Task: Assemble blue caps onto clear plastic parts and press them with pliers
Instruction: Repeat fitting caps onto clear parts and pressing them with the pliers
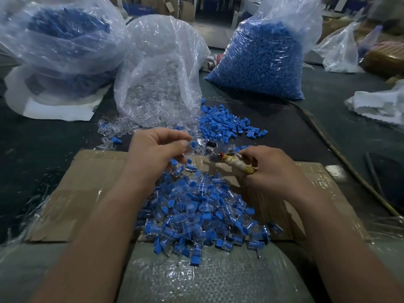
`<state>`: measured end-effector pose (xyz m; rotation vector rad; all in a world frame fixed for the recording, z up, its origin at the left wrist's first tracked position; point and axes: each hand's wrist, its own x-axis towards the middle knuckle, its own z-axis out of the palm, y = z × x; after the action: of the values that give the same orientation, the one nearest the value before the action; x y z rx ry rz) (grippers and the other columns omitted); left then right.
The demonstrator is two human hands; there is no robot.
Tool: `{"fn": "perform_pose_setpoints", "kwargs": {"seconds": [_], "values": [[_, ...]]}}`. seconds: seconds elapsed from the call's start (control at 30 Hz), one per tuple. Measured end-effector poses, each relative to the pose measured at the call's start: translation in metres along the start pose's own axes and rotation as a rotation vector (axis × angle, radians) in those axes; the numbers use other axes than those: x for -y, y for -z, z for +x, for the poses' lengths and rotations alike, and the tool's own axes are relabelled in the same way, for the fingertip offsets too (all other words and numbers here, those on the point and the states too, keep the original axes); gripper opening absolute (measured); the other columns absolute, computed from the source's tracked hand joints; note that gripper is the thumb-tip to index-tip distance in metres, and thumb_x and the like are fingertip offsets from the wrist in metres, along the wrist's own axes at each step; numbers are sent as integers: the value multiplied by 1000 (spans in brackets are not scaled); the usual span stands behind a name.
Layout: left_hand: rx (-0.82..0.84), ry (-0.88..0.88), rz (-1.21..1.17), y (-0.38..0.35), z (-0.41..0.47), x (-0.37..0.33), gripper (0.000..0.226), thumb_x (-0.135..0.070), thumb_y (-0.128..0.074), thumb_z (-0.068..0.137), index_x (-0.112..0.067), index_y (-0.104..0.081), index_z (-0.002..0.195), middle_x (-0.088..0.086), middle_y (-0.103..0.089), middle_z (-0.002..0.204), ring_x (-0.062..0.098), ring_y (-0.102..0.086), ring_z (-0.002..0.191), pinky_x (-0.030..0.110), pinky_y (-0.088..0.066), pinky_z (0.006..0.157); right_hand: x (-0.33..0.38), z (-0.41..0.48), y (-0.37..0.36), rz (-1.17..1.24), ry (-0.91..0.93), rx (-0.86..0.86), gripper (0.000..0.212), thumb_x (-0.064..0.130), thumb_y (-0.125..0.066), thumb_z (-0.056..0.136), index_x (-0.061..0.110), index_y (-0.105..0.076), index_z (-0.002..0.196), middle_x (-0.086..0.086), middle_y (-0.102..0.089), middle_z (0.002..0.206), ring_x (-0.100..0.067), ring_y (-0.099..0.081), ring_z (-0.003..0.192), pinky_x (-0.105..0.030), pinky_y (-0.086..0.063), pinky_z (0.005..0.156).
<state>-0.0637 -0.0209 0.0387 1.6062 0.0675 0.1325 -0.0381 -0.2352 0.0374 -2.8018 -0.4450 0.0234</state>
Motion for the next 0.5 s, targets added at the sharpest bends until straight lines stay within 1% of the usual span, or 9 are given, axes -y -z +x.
{"fn": "perform_pose_setpoints", "kwargs": {"seconds": [0.07, 0.17, 0.23, 0.3, 0.37, 0.4, 0.43, 0.5], "values": [[116, 34, 30, -1, -2, -1, 12, -2, -68, 75, -14, -68, 73, 1, -70, 64, 5, -53, 43, 13, -40, 40, -2, 1, 0, 2, -19, 30, 26, 25, -69, 72, 21, -61, 96, 4, -58, 87, -13, -50, 77, -32, -44, 65], [278, 37, 61, -2, -4, -2, 14, 0, -70, 71, -13, -68, 67, 5, -68, 61, 3, -47, 39, 13, -37, 37, -1, 3, 0, 39, -44, 85, 33, 38, -76, 64, 29, -60, 92, 14, -54, 82, -6, -49, 75, -29, -43, 66], [373, 35, 129, -2, -5, -2, 12, -2, -71, 70, -13, -71, 66, 5, -69, 62, 2, -49, 42, 12, -37, 38, -2, 5, -1, 50, -68, 118, 40, 41, -79, 62, 29, -61, 95, 15, -55, 83, -4, -49, 77, -29, -44, 68], [443, 22, 208, -3, -5, -1, 11, -5, -73, 69, -15, -73, 67, 3, -69, 63, 3, -56, 49, 13, -44, 45, -3, 7, -3, 51, -82, 135, 50, 43, -81, 60, 28, -60, 103, 17, -52, 84, -4, -49, 80, -28, -44, 70], [491, -1, 273, -4, -6, -1, 11, -6, -75, 67, -17, -73, 67, 2, -70, 64, 5, -59, 56, 15, -49, 55, -5, 8, -4, 51, -82, 158, 63, 47, -80, 58, 27, -57, 113, 18, -47, 87, -5, -47, 85, -27, -40, 71], [502, -9, 284, -4, -7, -1, 9, -7, -76, 66, -16, -73, 67, 2, -70, 64, 5, -59, 57, 15, -50, 57, -6, 8, -4, 55, -81, 177, 68, 49, -79, 58, 26, -55, 118, 18, -45, 91, -5, -45, 87, -27, -37, 72], [498, -11, 267, -4, -7, -2, 7, -10, -76, 64, -15, -73, 67, 2, -69, 64, 6, -60, 58, 15, -50, 57, -8, 8, -4, 74, -84, 197, 71, 51, -77, 60, 26, -53, 122, 15, -47, 96, -4, -43, 88, -25, -35, 72], [434, -14, 189, -2, -7, -3, 10, -17, -74, 58, -14, -72, 68, 5, -69, 65, 7, -60, 59, 15, -51, 57, -10, 8, 0, 140, -80, 191, 66, 54, -71, 66, 27, -54, 123, 9, -54, 110, -1, -44, 87, -21, -33, 68]]}}
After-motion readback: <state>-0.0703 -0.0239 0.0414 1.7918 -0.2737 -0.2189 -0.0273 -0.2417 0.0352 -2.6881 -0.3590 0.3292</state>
